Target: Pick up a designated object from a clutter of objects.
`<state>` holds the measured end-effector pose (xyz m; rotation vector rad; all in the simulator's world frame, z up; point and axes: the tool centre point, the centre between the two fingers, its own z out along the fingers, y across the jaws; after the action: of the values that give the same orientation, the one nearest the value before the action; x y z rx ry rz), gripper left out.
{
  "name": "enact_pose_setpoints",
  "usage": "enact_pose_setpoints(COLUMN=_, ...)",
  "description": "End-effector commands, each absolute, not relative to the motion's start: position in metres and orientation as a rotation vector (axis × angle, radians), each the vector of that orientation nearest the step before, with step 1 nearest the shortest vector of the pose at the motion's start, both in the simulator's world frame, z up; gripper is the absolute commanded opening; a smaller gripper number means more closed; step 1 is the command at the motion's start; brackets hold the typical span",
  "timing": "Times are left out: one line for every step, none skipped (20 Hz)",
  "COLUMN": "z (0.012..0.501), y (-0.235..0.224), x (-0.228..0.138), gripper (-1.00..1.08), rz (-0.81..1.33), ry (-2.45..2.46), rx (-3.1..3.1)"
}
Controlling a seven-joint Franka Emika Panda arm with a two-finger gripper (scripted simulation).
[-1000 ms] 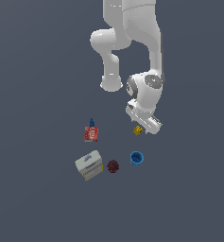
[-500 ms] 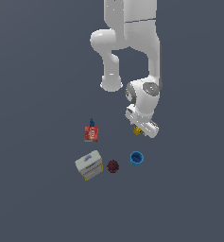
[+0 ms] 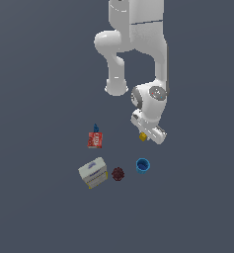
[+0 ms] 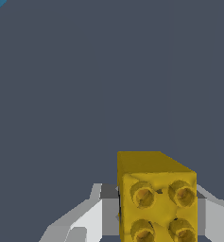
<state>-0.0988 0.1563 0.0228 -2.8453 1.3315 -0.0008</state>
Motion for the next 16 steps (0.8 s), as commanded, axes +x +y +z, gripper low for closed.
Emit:
enact_pose_setpoints(z=0.022, y=0.156, x=-0.099, gripper=-1.00, rz=0.000, ry=1.332, rx=-2.845)
enact_pose_setpoints(z=0.023, y=0.156, x=-0.099, gripper=-1.00, rz=-0.001, ry=1.332, rx=-2.845)
enact_pose_setpoints(z=0.023, y=0.156, x=-0.099, gripper=-1.00, rz=-0.001, ry=1.332, rx=-2.845)
enact_pose_setpoints(z=0.024, y=0.155, x=-0.099, gripper=-1.00, rz=-0.001, ry=1.332, rx=-2.845)
enact_pose_setpoints(z=0.025, y=0.155, x=-0.098, gripper=-1.00, rz=-0.001, ry=1.332, rx=-2.845)
enact_pose_setpoints(z=0.026, y=0.153, x=-0.098, gripper=-1.00, rz=-0.001, ry=1.332, rx=-2.845)
enact_pose_setpoints(z=0.028, y=0.152, x=-0.097, gripper=-1.00, rz=-0.001, ry=1.332, rx=-2.845)
enact_pose_setpoints(z=0.031, y=0.149, x=-0.096, gripper=-1.00, rz=-0.001, ry=1.332, rx=-2.845)
enact_pose_setpoints(z=0.034, y=0.147, x=-0.095, gripper=-1.00, rz=-0.001, ry=1.332, rx=-2.845)
enact_pose_setpoints(z=0.037, y=0.144, x=-0.094, gripper=-1.00, rz=-0.001, ry=1.332, rx=-2.845)
enact_pose_setpoints(z=0.041, y=0.141, x=-0.092, gripper=-1.00, rz=-0.001, ry=1.332, rx=-2.845)
enact_pose_setpoints(z=0.046, y=0.137, x=-0.091, gripper=-1.00, rz=-0.001, ry=1.332, rx=-2.845)
enact_pose_setpoints(z=0.050, y=0.133, x=-0.089, gripper=-1.00, rz=-0.001, ry=1.332, rx=-2.845)
enact_pose_setpoints(z=0.056, y=0.129, x=-0.087, gripper=-1.00, rz=-0.001, ry=1.332, rx=-2.845)
enact_pose_setpoints(z=0.061, y=0.124, x=-0.085, gripper=-1.00, rz=-0.001, ry=1.332, rx=-2.845)
enact_pose_setpoints(z=0.068, y=0.119, x=-0.083, gripper=-1.00, rz=-0.001, ry=1.332, rx=-2.845)
